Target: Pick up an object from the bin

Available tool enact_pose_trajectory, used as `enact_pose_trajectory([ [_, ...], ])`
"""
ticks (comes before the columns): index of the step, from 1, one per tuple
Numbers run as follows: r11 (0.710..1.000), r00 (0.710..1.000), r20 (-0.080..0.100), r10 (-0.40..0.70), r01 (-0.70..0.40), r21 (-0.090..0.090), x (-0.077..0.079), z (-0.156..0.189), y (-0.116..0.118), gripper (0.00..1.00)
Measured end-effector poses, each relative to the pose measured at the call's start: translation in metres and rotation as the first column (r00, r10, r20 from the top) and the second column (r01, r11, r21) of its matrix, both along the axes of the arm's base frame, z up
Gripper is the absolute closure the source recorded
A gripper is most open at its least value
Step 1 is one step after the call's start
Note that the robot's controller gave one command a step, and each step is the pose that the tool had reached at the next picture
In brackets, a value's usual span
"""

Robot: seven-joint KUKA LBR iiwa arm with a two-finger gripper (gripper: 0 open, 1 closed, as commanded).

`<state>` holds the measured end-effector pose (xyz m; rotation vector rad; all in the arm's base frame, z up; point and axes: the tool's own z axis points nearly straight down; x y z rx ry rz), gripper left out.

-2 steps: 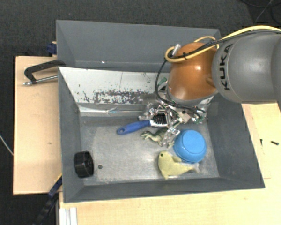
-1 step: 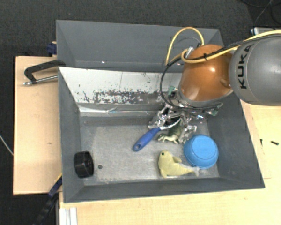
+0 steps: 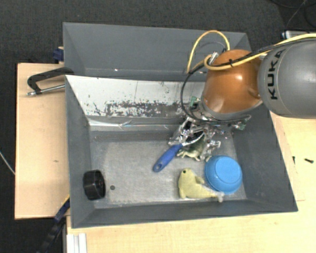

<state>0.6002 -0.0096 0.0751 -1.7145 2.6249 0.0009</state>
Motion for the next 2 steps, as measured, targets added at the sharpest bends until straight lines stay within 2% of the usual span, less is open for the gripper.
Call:
enact_pose_trajectory([
  [1, 1.0, 1.0, 0.006, -0.003, 0.003, -0.002, 0.002, 0.092, 0.001, 1.0],
  [2, 1.0, 1.0, 0.0, -0.006, 0.006, -0.001, 0.003, 0.114, 0.003, 1.0],
])
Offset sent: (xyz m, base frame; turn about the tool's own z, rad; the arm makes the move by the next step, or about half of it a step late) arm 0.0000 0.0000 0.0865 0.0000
